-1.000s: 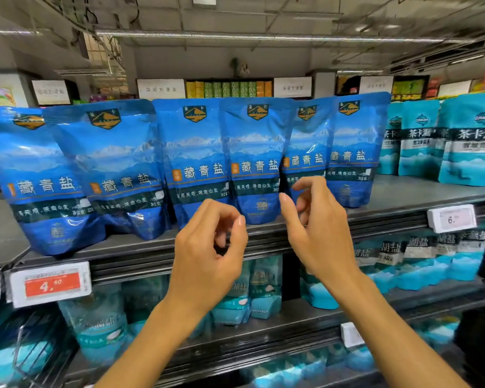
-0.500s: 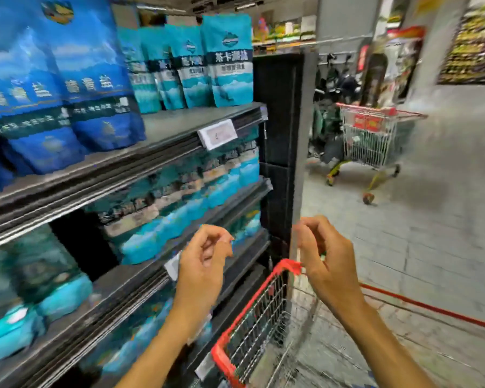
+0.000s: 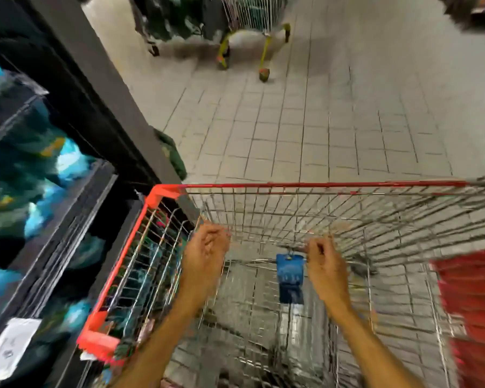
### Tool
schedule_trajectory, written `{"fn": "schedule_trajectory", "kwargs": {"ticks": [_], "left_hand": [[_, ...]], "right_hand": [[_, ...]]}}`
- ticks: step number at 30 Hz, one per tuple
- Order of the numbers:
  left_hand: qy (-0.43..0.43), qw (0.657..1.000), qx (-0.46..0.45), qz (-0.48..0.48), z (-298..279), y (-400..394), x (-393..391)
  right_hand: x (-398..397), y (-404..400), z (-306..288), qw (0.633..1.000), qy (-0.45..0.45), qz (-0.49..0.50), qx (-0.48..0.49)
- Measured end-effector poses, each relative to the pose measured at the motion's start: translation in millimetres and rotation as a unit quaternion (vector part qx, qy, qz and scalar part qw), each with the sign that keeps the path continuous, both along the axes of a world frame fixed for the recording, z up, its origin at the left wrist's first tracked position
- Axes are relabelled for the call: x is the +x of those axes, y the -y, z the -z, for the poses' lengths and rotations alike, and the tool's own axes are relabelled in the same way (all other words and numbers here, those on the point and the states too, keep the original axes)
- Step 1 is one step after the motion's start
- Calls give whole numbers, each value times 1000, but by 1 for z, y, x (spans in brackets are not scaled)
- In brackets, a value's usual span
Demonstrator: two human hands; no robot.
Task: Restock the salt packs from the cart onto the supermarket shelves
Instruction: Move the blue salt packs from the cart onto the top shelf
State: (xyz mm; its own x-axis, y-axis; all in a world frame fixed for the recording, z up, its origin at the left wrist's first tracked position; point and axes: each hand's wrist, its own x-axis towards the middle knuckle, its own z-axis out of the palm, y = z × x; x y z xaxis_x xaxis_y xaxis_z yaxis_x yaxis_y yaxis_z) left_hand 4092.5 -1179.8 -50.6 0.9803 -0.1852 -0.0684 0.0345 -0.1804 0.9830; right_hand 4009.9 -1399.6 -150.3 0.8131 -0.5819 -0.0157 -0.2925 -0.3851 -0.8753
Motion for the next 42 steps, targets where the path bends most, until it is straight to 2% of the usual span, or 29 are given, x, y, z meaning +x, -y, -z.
{"fn": "schedule_trajectory", "kwargs": {"ticks": [3, 7, 11, 19, 22, 24, 28, 31, 36, 38, 40, 42], "left_hand": [[-46, 999, 12, 6, 48, 21, 7], [-114, 993, 0, -30, 132, 37, 23], [-168, 985, 28, -35, 208, 49, 29], [-201, 977, 69, -14, 319, 73, 30], [-218, 972, 72, -52, 354, 79, 35], [-219, 969, 97, -56, 373, 80, 31], [-220, 970, 101, -10, 389, 75, 17], [-211, 970, 117, -18, 399, 74, 15], [-218, 968, 124, -25, 397, 71, 12], [-225, 968, 111, -28, 395, 68, 15], [-226, 969, 98, -28, 391, 66, 17], [-223, 970, 92, -27, 384, 64, 18]], "right_hand": [[-19, 10, 68, 994, -112, -1, 19], [-32, 8, 145, 982, -173, 50, 64], [-33, 8, 218, 953, -265, 93, 115], [-21, 9, 343, 927, -345, 45, 142], [-4, 9, 379, 924, -354, -3, 142], [5, 15, 398, 914, -391, -11, 112], [14, 15, 421, 883, -463, 11, 77], [15, 11, 427, 873, -475, 83, 76], [18, 3, 429, 861, -500, 95, 12], [18, 1, 431, 874, -463, 116, 90], [14, -2, 431, 888, -389, 149, 196], [8, -6, 426, 893, -343, 154, 247]]}}
